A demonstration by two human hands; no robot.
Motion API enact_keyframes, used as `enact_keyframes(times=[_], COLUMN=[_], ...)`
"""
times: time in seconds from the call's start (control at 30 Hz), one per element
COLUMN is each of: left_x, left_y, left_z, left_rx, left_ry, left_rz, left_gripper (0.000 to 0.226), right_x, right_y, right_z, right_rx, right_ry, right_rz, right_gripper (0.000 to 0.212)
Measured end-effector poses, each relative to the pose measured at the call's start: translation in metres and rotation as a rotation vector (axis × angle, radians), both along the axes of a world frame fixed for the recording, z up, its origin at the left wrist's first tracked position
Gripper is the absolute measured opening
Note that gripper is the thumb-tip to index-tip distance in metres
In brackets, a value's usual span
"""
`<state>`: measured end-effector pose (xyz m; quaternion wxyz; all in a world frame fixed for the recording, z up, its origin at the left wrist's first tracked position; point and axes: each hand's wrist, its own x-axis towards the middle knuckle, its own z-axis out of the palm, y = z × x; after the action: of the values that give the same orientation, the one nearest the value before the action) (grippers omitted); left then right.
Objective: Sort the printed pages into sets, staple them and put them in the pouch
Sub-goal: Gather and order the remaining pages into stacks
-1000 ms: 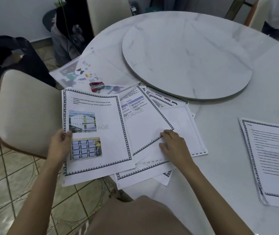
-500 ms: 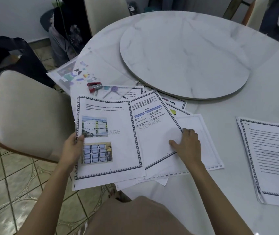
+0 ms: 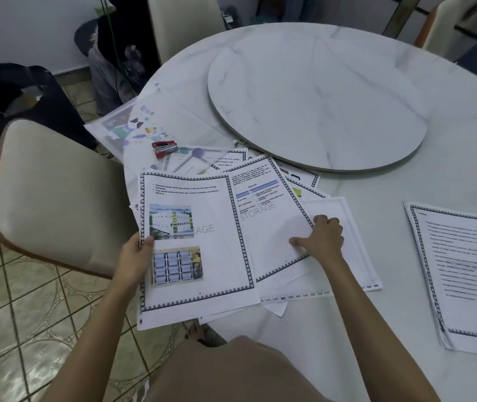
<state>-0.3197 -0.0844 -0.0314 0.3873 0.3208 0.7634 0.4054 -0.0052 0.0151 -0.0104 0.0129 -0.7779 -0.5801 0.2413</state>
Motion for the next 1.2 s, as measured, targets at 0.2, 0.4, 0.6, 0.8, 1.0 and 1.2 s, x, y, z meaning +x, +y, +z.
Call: enact_keyframes(times=[0.2,0.4,0.6,0.8,1.0,1.2], left_x=[0.000,0.003,0.008,0.016,0.023,0.037], left_y=[-0.002,0.001,0.006,0.008,0.014,0.019], left_z=[0.001,-0.001,-0.004,-0.003,-0.003,-0.001], left_rx=[0.010,0.003,0.011,-0.008,-0.025,-0.029], left_ry=[-0.026,-0.062,-0.069,-0.081,-0.083,-0.086], left_rz=[-0.003,0.001,0.007,-0.004,-0.036,-0.119], left_gripper=[0.021,0.024,0.016,0.027,0.029,0.029], right_x=[0.011,0.023,0.065,0.117,0.141,0.113], right_y=[0.010,0.012,0.004,-0.014,-0.026,-0.025], right_z=[0.001,0.004,0.013,0.027,0.039,0.035], right_rx=[0.037,0.072,0.109,0.158,0.230,0.280], right_ry=[0.126,0.258,0.369,0.543,0.685,0.711], right_rz=[0.004,0.082,-0.002,-0.157,-0.273,-0.223], right_gripper=[0.020,0.039,0.018,0.009,0.013,0.010])
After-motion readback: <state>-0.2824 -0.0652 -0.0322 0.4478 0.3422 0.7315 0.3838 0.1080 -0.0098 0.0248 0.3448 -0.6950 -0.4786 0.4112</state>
